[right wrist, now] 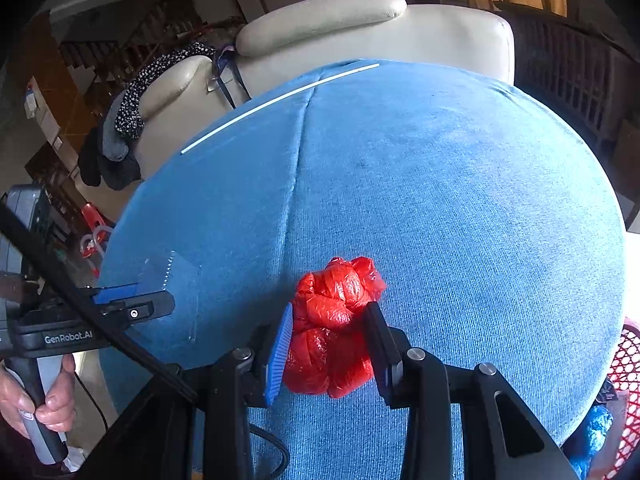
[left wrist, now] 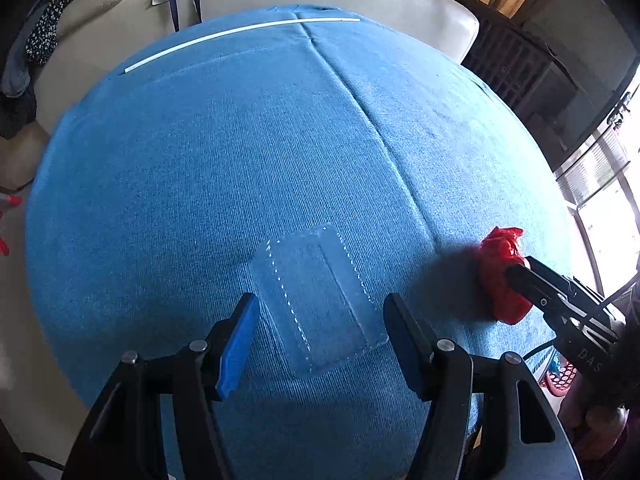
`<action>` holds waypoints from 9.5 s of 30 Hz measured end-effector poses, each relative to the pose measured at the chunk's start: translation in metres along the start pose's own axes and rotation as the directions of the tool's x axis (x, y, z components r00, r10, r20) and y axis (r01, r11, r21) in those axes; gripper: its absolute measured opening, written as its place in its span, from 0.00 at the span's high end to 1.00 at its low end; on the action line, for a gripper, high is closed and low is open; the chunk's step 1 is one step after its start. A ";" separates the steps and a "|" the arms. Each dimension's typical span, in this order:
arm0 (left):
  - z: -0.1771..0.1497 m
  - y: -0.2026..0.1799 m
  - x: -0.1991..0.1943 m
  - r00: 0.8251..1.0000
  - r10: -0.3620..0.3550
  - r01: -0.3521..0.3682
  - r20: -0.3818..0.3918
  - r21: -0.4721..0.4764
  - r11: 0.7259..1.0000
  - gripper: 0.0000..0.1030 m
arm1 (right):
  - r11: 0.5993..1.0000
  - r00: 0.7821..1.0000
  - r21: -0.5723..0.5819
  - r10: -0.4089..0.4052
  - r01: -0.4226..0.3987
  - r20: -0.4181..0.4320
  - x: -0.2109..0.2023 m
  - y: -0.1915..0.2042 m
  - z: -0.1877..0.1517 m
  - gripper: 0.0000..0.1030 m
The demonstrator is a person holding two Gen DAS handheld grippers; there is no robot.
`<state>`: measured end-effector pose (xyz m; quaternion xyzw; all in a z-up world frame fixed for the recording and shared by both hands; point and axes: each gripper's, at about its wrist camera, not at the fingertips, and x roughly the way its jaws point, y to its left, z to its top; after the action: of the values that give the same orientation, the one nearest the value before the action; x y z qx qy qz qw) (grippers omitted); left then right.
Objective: Collect trash
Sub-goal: 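Lift the red wrapper with the right tool while the left tool hovers over the clear tray, then carry the red wrapper in the right tool over the red basket, then open the right tool to drop the red wrapper into the basket, then lower the clear plastic tray into the red basket and open the left tool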
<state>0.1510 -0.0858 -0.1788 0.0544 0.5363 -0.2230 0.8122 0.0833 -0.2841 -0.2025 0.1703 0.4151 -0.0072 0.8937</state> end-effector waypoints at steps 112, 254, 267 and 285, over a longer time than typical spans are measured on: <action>-0.023 -0.107 -0.086 0.927 0.130 -0.245 0.353 0.306 0.920 0.47 | 0.995 0.975 0.087 0.029 -0.049 0.220 -0.138 -0.006 -0.052 0.63; -0.057 -0.354 -0.045 0.972 -0.150 -0.046 0.181 0.771 0.636 0.46 | 0.827 0.884 0.552 -0.334 0.108 0.327 -0.265 -0.223 -0.137 0.62; -0.067 -0.367 -0.054 0.964 -0.215 0.000 0.156 0.810 0.587 0.45 | 0.814 0.877 0.570 -0.348 0.107 0.332 -0.273 -0.230 -0.143 0.62; -0.060 -0.361 -0.059 0.961 -0.225 0.011 0.162 0.790 0.613 0.40 | 0.818 0.878 0.564 -0.347 0.110 0.331 -0.274 -0.228 -0.141 0.62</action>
<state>-0.0704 -0.3710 -0.0962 0.3386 0.2836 -0.4920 0.7502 -0.2356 -0.4897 -0.1512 0.3517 0.2127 -0.2674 0.8715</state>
